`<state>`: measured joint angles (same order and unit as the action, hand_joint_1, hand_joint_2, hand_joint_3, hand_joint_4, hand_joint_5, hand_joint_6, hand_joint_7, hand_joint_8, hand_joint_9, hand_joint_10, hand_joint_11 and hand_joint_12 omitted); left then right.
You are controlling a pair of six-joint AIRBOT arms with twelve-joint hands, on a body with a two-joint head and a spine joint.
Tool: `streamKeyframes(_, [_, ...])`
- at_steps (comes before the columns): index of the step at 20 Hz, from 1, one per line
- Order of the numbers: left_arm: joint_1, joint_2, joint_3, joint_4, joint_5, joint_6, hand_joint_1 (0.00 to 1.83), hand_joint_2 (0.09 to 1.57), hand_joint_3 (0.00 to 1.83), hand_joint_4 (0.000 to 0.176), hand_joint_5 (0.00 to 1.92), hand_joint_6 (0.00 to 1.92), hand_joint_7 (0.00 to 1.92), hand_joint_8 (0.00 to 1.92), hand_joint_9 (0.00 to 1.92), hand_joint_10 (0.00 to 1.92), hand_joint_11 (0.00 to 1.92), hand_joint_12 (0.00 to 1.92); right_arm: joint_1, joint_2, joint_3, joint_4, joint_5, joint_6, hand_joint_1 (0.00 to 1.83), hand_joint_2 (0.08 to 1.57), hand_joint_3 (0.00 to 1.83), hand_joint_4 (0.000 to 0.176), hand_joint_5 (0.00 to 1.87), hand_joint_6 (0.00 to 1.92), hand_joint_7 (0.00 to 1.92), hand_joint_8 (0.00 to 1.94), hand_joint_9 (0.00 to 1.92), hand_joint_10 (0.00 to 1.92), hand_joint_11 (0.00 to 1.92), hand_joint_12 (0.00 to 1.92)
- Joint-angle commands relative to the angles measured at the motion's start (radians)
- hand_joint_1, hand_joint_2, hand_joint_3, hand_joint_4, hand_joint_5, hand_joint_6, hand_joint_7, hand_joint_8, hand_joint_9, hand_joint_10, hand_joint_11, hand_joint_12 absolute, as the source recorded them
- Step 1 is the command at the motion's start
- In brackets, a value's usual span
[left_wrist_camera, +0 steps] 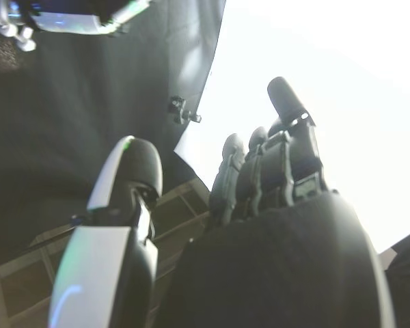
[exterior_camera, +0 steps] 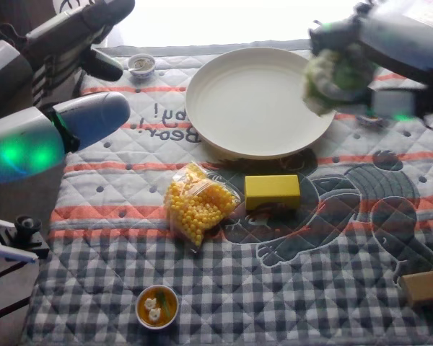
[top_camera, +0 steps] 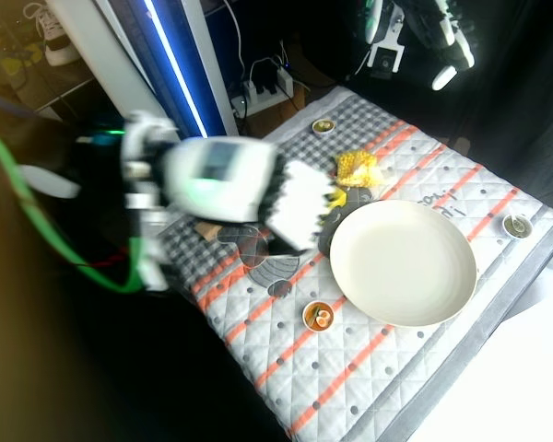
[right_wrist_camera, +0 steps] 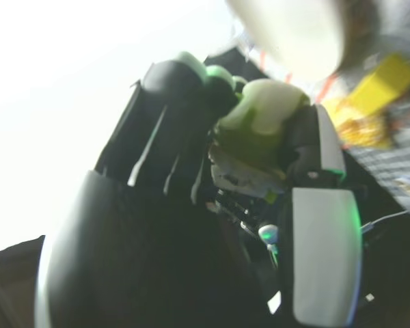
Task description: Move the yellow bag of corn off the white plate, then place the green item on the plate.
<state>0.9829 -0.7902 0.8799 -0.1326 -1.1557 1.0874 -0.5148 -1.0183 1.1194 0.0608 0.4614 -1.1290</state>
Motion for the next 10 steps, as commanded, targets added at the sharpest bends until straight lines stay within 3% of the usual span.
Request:
streamKeyframes(1, [-0.009, -0.006, 0.007, -0.011, -0.134, -0.004, 0.66, 1.33, 0.00, 0.000, 0.14, 0.01, 0.00, 0.00, 0.00, 0.00, 0.00, 1.24, 0.036, -0.028, 0.032, 0.001, 0.033, -0.004, 1.18, 1.27, 0.00, 0.000, 0.62, 1.40, 0.78, 1.50, 0.85, 1.75, 0.89, 1.92])
streamKeyframes(2, [-0.009, -0.007, 0.007, -0.011, -0.134, -0.004, 0.61, 1.34, 0.01, 0.000, 0.13, 0.01, 0.00, 0.00, 0.00, 0.00, 0.00, 1.26, 0.058, -0.074, 0.079, 0.007, -0.011, -0.004, 1.13, 1.23, 0.00, 0.000, 0.76, 1.32, 0.85, 1.84, 1.00, 1.89, 1.10, 1.92])
streamKeyframes(4, [-0.009, -0.010, 0.011, -0.011, -0.134, -0.004, 0.60, 1.35, 0.01, 0.000, 0.13, 0.01, 0.00, 0.00, 0.00, 0.00, 0.00, 1.26, 0.065, -0.147, 0.162, 0.043, -0.070, -0.004, 1.10, 1.23, 0.00, 0.000, 0.76, 1.34, 0.90, 1.94, 1.11, 1.92, 1.22, 1.92])
streamKeyframes(5, [-0.009, -0.015, 0.016, -0.011, -0.129, -0.004, 0.59, 1.37, 0.01, 0.000, 0.15, 0.01, 0.00, 0.00, 0.00, 0.00, 0.00, 1.22, 0.065, -0.190, 0.215, 0.071, -0.106, -0.004, 1.14, 1.27, 0.01, 0.000, 0.68, 1.36, 0.76, 1.64, 0.81, 1.71, 0.81, 1.89])
streamKeyframes(6, [-0.009, -0.022, 0.020, -0.011, -0.126, -0.004, 0.59, 1.38, 0.00, 0.000, 0.16, 0.01, 0.00, 0.00, 0.00, 0.00, 0.00, 1.16, 0.065, -0.219, 0.252, 0.088, -0.130, -0.004, 1.18, 1.20, 0.00, 0.000, 0.41, 1.04, 0.47, 1.10, 0.42, 1.37, 0.29, 1.85])
streamKeyframes(7, [-0.010, -0.028, 0.023, -0.011, -0.123, -0.004, 0.59, 1.38, 0.00, 0.000, 0.16, 0.01, 0.00, 0.00, 0.00, 0.00, 0.00, 1.11, 0.065, -0.245, 0.285, 0.112, -0.148, -0.004, 1.07, 1.17, 0.00, 0.000, 0.23, 0.76, 0.32, 0.66, 0.23, 1.13, 0.06, 1.78])
streamKeyframes(8, [-0.010, -0.030, 0.024, -0.011, -0.121, -0.004, 0.60, 1.38, 0.00, 0.000, 0.13, 0.00, 0.00, 0.00, 0.00, 0.00, 0.00, 1.01, 0.065, -0.262, 0.309, 0.134, -0.162, -0.004, 0.95, 1.15, 0.00, 0.034, 0.05, 0.39, 0.14, 0.29, 0.05, 0.86, 0.01, 1.60])
streamKeyframes(9, [-0.010, -0.030, 0.024, -0.011, -0.121, -0.004, 0.62, 1.38, 0.00, 0.000, 0.06, 0.00, 0.00, 0.00, 0.00, 0.00, 0.00, 0.80, 0.065, -0.266, 0.314, 0.135, -0.168, -0.004, 0.81, 1.10, 0.00, 0.092, 0.01, 0.08, 0.03, 0.06, 0.01, 0.18, 0.00, 1.29])
streamKeyframes(10, [-0.010, -0.030, 0.024, -0.012, -0.120, -0.005, 0.66, 1.37, 0.00, 0.000, 0.01, 0.00, 0.00, 0.00, 0.00, 0.00, 0.00, 0.60, 0.065, -0.267, 0.314, 0.136, -0.168, -0.004, 0.70, 1.04, 0.00, 0.101, 0.00, 0.01, 0.00, 0.01, 0.00, 0.04, 0.00, 1.01])
